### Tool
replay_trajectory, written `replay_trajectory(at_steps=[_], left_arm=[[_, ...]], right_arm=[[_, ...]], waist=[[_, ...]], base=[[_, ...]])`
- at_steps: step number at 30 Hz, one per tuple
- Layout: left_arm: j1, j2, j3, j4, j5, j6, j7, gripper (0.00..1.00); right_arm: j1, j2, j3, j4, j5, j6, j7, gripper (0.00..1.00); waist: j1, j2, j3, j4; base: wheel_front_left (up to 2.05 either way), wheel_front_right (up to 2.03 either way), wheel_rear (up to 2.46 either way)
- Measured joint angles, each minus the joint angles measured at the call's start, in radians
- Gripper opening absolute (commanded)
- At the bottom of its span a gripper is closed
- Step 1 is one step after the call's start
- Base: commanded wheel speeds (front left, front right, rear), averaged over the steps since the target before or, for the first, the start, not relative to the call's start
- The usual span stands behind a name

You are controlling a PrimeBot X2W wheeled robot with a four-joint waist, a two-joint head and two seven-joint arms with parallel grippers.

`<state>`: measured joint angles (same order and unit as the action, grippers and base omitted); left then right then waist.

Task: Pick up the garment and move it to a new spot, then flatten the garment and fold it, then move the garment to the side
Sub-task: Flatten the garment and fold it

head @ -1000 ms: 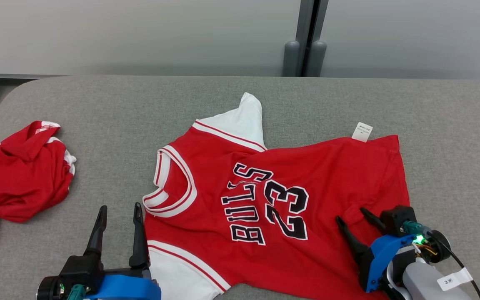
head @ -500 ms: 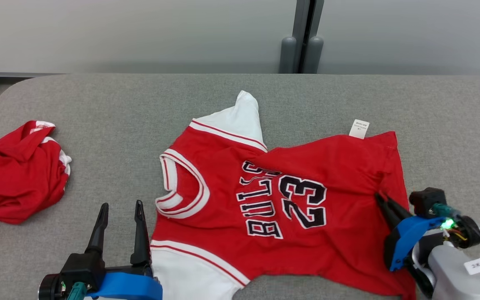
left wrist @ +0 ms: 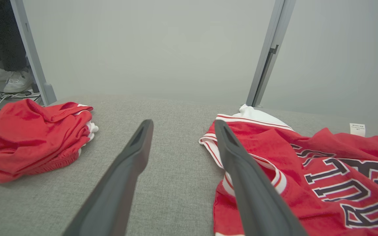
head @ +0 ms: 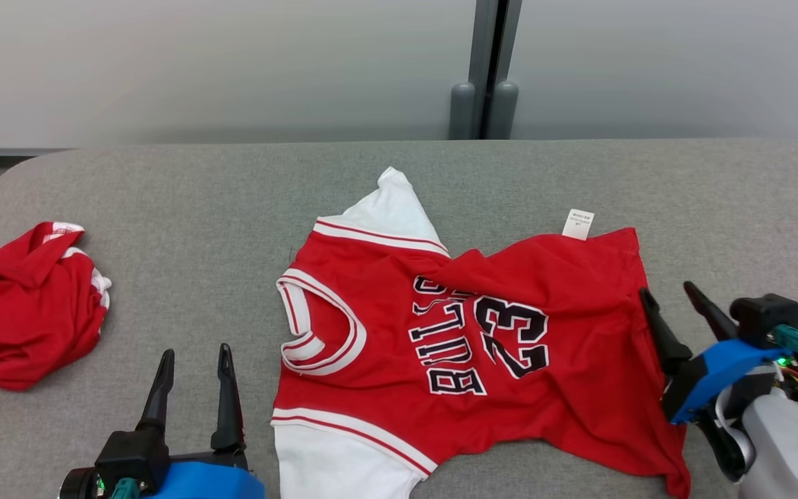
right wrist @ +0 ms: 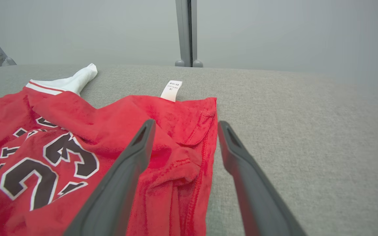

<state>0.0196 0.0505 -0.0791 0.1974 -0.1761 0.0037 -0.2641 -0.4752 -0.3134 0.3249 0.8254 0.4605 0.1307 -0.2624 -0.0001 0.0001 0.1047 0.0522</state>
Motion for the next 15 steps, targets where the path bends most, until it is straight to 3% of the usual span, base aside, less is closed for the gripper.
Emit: replay_trajectory(at_steps=[7,15], left_arm=[[0.023,0.0,0.028,-0.005,0.012,-0.004,0.0,1.0],[0.06,0.0,0.067,-0.007,0.042,-0.012,0.0,1.0]], right_arm=[[0.154,0.013,-0.208,-0.221,-0.103,0.0,0.0,1.0],[0.33,0.124,-0.343,-0.46,-0.197,0.0,0.0,1.0]], waist=[[0.0,0.0,-0.038,-0.03],[-0.0001,-0.0001,-0.086,-0.064]], base=[[0.0,0.0,0.0],[0.0,0.0,0.0]])
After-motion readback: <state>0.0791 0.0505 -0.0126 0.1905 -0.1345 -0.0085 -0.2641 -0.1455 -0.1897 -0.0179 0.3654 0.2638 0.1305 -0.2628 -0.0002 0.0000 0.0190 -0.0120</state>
